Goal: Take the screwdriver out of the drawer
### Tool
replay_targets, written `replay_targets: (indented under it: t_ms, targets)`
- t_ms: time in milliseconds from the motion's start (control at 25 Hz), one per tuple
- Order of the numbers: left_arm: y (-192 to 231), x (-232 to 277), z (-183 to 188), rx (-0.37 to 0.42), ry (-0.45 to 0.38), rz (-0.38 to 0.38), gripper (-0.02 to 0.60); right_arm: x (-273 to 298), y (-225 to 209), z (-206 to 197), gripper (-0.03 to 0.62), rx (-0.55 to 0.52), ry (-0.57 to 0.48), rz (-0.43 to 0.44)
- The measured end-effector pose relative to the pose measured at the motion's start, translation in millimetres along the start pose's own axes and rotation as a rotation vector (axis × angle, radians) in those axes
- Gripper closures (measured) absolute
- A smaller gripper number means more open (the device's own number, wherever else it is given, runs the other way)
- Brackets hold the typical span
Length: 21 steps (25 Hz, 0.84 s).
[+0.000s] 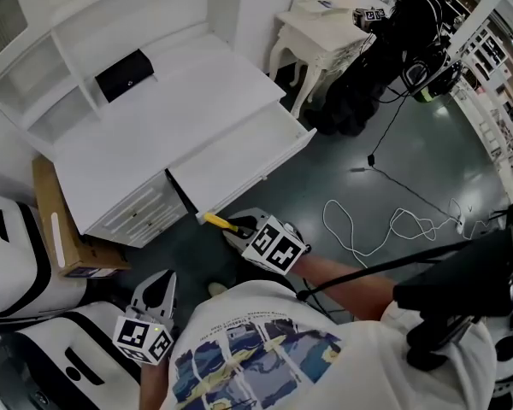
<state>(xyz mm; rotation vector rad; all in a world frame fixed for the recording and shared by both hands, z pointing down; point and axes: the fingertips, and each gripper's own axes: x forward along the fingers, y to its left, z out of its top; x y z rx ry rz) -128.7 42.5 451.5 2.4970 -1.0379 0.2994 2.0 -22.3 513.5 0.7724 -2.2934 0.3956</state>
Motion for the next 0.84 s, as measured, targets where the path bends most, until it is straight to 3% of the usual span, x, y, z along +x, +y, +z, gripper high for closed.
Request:
replay_targets:
  t_ms: [560,840]
  targets:
    - [7.6,22.2,9.1,0.003,0.006,-0.032,0.568,5.2,-20.6,-0.2,0.502,0.024,0.009,-0.013]
    - [15.1,43.9,16.8,0.012,0.013,-0.065,0.568,8.4,-55.1,-10.4,0.502,0.037,0.017,-0.071]
